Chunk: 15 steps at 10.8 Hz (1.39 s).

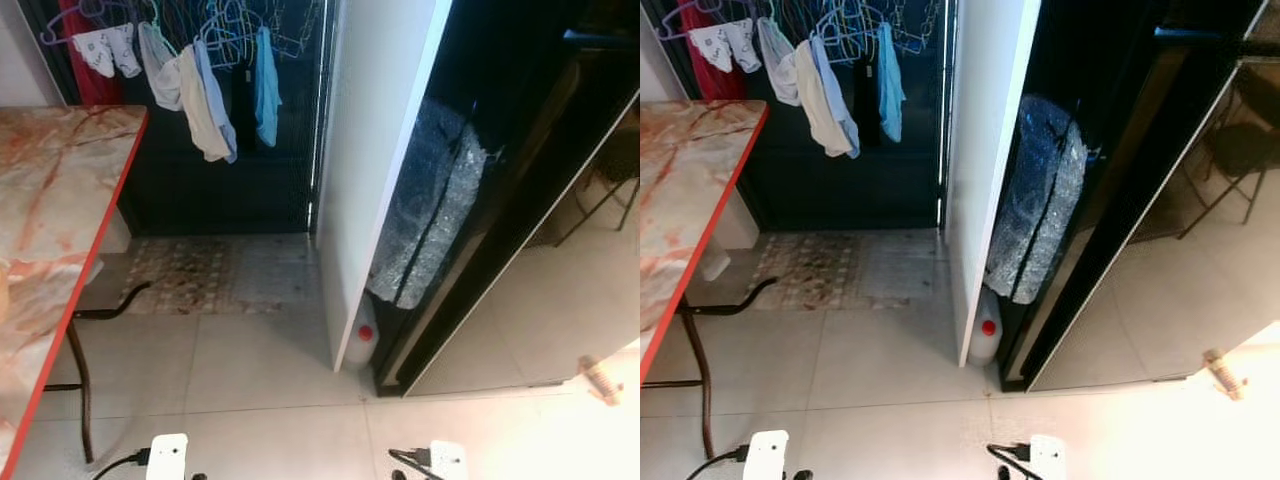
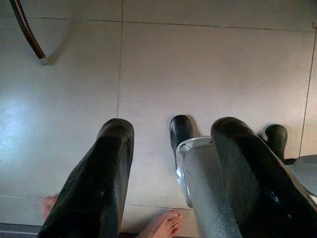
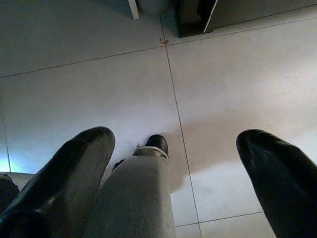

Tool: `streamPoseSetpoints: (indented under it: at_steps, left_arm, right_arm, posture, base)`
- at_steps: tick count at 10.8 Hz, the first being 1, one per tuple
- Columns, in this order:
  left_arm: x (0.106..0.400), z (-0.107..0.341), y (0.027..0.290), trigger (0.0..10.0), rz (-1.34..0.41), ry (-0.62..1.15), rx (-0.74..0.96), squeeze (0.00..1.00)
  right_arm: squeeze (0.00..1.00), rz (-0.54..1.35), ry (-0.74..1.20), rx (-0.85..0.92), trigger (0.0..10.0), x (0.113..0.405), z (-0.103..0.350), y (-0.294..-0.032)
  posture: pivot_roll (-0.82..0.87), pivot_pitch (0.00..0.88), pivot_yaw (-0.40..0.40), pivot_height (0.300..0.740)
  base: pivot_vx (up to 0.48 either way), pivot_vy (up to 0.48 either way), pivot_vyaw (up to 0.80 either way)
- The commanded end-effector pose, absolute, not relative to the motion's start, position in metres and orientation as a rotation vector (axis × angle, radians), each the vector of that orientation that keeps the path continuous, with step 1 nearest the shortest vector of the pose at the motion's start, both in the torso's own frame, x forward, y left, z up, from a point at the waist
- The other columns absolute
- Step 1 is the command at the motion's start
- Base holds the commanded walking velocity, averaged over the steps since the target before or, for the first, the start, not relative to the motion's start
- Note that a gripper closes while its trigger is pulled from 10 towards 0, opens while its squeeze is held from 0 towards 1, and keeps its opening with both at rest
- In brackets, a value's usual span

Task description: Restocking fridge

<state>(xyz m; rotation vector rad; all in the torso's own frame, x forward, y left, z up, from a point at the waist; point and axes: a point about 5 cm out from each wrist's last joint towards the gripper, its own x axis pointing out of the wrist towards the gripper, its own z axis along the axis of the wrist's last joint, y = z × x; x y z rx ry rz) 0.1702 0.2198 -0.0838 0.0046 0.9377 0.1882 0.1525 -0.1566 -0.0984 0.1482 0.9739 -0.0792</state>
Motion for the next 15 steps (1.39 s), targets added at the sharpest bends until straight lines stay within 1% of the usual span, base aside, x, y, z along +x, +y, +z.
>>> streamPoseSetpoints:
  at_steps: [1,3,6,13,15]
  left_arm:
    - [0.1646,-0.0856,0.2241,10.0,0.213,0.957,-0.018,0.0]
    - [0.1648,-0.0855,0.2251,10.0,0.199,0.965,-0.008,0.0]
    - [0.1644,-0.086,0.2231,10.0,0.214,0.962,-0.008,0.0]
    - [0.1581,-0.0887,0.2229,10.0,0.193,0.983,0.004,0.0]
    - [0.1585,-0.0887,0.222,10.0,0.193,0.979,0.001,0.0]
  right_arm:
    - [0.0,-0.093,0.991,0.152,10.0,0.1483,-0.1002,-0.1555]
    - [0.0,-0.118,0.974,0.164,10.0,0.1492,-0.0996,-0.1549]
    - [0.0,-0.098,1.0,0.141,10.0,0.1478,-0.1006,-0.1572]
    - [0.0,-0.09,1.019,0.116,10.0,0.1414,-0.1029,-0.1576]
    - [0.0,-0.095,1.022,0.111,10.0,0.1412,-0.103,-0.1589]
  posture:
    - [-0.07,0.014,-0.065,0.74]
    - [-0.11,0.01,-0.041,0.74]
    - [-0.09,0.003,-0.05,0.74]
    - [-0.08,0.0,-0.052,0.74]
    - [-0.07,0.0,-0.066,0.74]
  base:
    - [0.0,0.0,0.0]
    - [0.0,0.0,0.0]
    - [0.0,0.0,0.0]
    - [0.0,0.0,0.8]
    - [0.0,0.0,0.8]
